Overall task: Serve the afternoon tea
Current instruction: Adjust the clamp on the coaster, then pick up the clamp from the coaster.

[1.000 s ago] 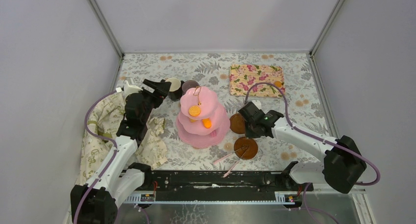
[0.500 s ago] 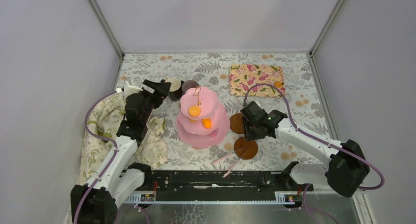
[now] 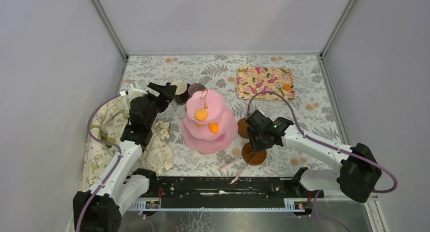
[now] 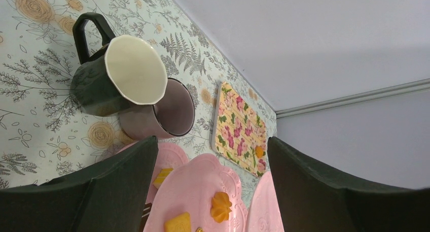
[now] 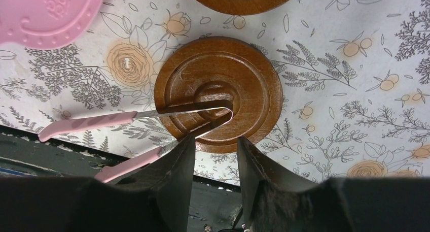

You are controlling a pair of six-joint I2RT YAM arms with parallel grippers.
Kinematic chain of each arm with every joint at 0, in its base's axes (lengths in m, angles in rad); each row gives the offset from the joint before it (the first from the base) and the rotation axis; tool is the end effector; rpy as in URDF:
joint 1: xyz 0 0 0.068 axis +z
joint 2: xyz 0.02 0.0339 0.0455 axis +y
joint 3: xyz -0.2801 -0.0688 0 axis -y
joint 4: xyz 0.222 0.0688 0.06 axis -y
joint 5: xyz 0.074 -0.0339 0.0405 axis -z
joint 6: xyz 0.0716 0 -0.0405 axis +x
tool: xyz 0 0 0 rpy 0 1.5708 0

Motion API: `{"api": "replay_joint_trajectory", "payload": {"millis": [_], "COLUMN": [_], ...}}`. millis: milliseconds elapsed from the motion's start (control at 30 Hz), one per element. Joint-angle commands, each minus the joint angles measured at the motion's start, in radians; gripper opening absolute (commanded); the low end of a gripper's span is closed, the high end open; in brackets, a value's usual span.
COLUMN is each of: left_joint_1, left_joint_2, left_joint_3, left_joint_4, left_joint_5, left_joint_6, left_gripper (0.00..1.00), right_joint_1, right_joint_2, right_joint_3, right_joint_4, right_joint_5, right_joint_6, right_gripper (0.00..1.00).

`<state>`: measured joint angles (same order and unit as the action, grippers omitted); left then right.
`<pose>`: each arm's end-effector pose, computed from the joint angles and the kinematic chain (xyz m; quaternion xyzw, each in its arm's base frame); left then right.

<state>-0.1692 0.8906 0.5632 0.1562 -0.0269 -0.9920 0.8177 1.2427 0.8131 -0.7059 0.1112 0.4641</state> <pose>0.2140 -0.0346 0.2919 -0.3138 0.6976 -0.3447 0.5441 0.1547 0.1534 0.2091 -0.1597 0.9618 0.0854 0.2053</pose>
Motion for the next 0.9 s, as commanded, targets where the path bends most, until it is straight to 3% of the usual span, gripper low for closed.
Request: {"api": "replay_joint_trajectory", "payload": {"millis": [0,867], "left_joint_1": [0.004,0.005], "left_joint_2": [-0.012,-0.015], "left_joint_3": [-0.012,-0.027], "left_joint_4": [0.019,0.022], "left_joint_5": [-0.013,-0.015], "left_joint_6": [0.009,0.007], "left_gripper": [0.86,0.86], "right_joint_1": [0.012,0.004], "right_joint_2": [0.005,0.144], "right_joint_3": [-0.015,-0.058], "right_joint_4": [-0.004,0.112], "right_joint_5": [-0.005,0.023], "right_joint_6": [0.02,0.031], "right_gripper": [0.43,0.43]}}
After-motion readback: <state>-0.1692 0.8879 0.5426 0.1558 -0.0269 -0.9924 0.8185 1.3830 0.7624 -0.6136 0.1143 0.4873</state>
